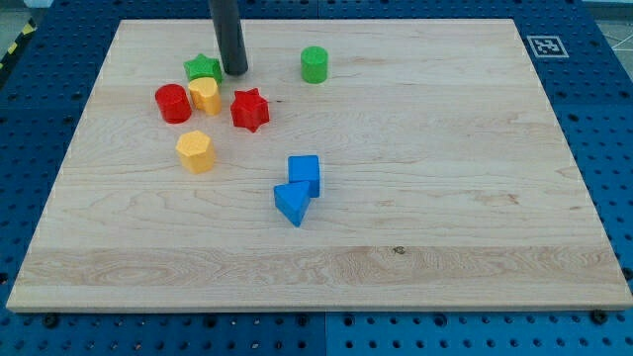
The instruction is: Push the green star closer to the red star
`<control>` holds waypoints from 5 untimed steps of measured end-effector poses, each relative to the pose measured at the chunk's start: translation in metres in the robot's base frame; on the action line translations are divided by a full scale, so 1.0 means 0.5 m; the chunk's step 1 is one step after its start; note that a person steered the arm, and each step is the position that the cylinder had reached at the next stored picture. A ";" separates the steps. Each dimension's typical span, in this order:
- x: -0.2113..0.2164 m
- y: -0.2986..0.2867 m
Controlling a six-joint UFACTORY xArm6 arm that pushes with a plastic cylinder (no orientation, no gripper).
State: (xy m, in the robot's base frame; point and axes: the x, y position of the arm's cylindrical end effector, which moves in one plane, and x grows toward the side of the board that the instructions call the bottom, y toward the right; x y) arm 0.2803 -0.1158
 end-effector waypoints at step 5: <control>0.044 -0.099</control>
State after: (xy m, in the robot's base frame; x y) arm 0.3025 -0.1650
